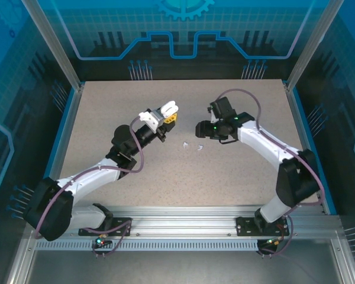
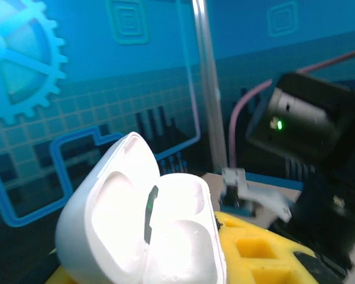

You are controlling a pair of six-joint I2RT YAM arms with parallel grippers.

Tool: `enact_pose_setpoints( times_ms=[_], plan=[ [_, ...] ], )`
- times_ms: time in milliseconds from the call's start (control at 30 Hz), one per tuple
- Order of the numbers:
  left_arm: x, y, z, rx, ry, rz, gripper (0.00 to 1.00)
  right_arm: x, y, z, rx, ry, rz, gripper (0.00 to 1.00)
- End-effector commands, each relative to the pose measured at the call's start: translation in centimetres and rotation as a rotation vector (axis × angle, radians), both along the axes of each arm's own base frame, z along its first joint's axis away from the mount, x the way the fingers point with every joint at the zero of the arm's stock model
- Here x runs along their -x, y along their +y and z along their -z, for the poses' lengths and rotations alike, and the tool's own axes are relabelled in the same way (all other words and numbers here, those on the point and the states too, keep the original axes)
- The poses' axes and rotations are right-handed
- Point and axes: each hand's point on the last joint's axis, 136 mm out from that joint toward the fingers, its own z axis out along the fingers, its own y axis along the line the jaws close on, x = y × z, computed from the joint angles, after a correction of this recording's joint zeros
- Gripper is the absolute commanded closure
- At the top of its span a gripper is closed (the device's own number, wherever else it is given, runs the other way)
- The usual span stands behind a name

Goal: Insert wireless bluetooth earbuds into charging case

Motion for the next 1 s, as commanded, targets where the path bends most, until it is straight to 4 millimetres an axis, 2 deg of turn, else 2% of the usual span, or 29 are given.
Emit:
enact_pose_setpoints(
  times_ms=[0, 100, 267, 400, 667, 967],
  plan=[
    [-0.7, 2.0, -2.8, 0.064, -0.086, -0.128, 1.00, -0.5, 1.4, 0.5, 0.054, 0.031, 0.036, 0.35],
    [-1.3, 3.0, -3.3, 0.107, -0.079, -0.182, 1.00, -0.8, 2.8, 2.4, 0.102, 0.078, 0.047, 0.35],
    [-2.0, 4.2, -4.1, 0.178, -0.063, -0.232, 1.00, -1.0, 3.6, 5.7, 0.190, 0.182, 0.141, 0.38],
    [-2.3, 5.0, -4.6, 0.212, -0.058, -0.266, 1.00, -0.9, 4.7, 7.7, 0.214, 0.237, 0.202, 0.38],
    [-2.3, 5.7, -5.0, 0.234, -0.054, -0.290, 1.00, -1.6, 6.6, 9.7, 0.241, 0.286, 0.278, 0.40],
    [-2.2, 6.6, -5.3, 0.257, -0.052, -0.301, 1.00, -2.1, 6.9, 10.6, 0.285, 0.299, 0.315, 0.44]
  ],
)
